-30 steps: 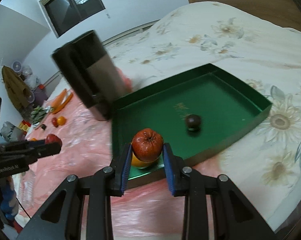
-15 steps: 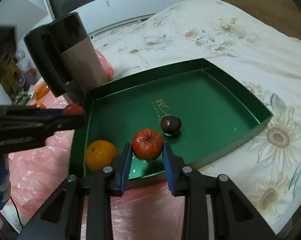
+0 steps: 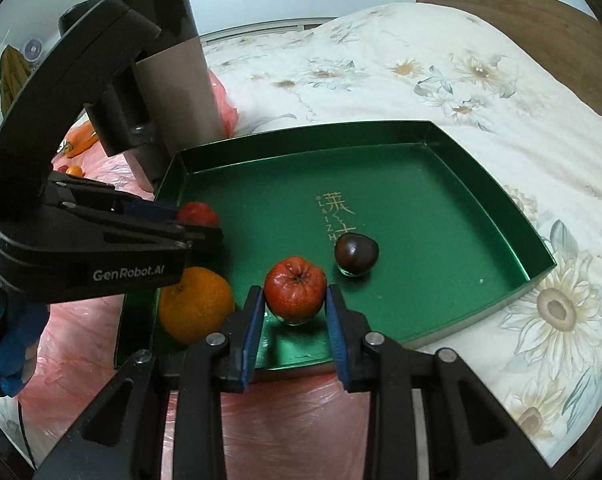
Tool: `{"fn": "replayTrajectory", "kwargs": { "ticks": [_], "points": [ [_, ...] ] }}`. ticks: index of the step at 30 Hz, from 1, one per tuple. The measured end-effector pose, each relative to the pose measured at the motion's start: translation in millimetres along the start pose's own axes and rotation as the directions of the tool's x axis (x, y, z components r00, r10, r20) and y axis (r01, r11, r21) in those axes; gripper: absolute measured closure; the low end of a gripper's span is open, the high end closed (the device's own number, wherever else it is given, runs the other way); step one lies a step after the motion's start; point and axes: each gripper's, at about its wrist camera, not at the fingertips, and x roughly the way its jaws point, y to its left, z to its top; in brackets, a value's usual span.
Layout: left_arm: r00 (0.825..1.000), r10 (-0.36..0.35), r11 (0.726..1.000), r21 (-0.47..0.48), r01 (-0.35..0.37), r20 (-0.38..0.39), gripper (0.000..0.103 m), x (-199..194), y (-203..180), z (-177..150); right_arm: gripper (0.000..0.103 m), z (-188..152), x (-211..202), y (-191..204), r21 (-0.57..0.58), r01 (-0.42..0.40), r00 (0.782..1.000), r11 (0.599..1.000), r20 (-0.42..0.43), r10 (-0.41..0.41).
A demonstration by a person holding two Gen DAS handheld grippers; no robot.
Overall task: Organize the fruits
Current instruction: 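Open both tools to release the apple and tomato into the tray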
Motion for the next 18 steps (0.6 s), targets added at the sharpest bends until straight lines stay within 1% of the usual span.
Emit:
{"fn": "replayTrajectory", "kwargs": {
  "ticks": [1, 2, 4, 5, 6, 7, 8, 13, 18],
  "points": [
    [1.000, -0.009, 1.000, -0.001, 0.009, 0.003, 0.071, -2, 1, 0, 0.079, 0, -1, 0, 0.006, -0.002, 1.000, 1.000, 0.001, 0.002],
    [1.000, -0.015, 1.000, -0.003, 0.015, 0.010, 0.061, -4, 1, 0, 0.078, 0, -1, -1, 0.011, -0.003, 1.000, 1.000, 0.002, 0.003],
    [0.999, -0.012, 1.000, -0.006, 0.012, 0.037, 0.053, -12, 2, 0, 0.078, 0, -3, 0, 0.013, -0.003, 1.000, 1.000, 0.004, 0.002],
    [0.999, -0.008, 1.000, -0.006, 0.009, 0.050, 0.052, -17, 2, -1, 0.074, -1, -4, 0, 0.013, -0.001, 1.000, 1.000, 0.005, 0.001],
    [0.998, -0.010, 1.000, -0.007, 0.011, 0.055, 0.052, -20, 2, -1, 0.061, -1, -5, 0, 0.015, 0.001, 1.000, 1.000, 0.007, -0.001],
    [0.998, -0.016, 1.000, -0.009, 0.016, 0.060, 0.052, -24, 2, -2, 0.055, -1, -7, 0, 0.020, 0.004, 1.000, 1.000, 0.010, -0.004],
    [0.998, -0.020, 1.000, -0.011, 0.020, 0.065, 0.052, -27, 3, -3, 0.052, -1, -11, 0, 0.025, 0.005, 1.000, 1.000, 0.018, -0.006],
    [0.993, -0.041, 0.999, -0.012, 0.043, 0.113, 0.052, -57, 2, -17, 0.052, -3, -31, 0, 0.039, 0.003, 0.999, 0.999, 0.046, -0.005],
    [0.984, -0.014, 1.000, 0.004, 0.013, 0.177, 0.051, -87, -3, -37, 0.052, -8, -54, 3, 0.071, -0.012, 0.997, 0.997, 0.074, 0.007]
  ]
}}
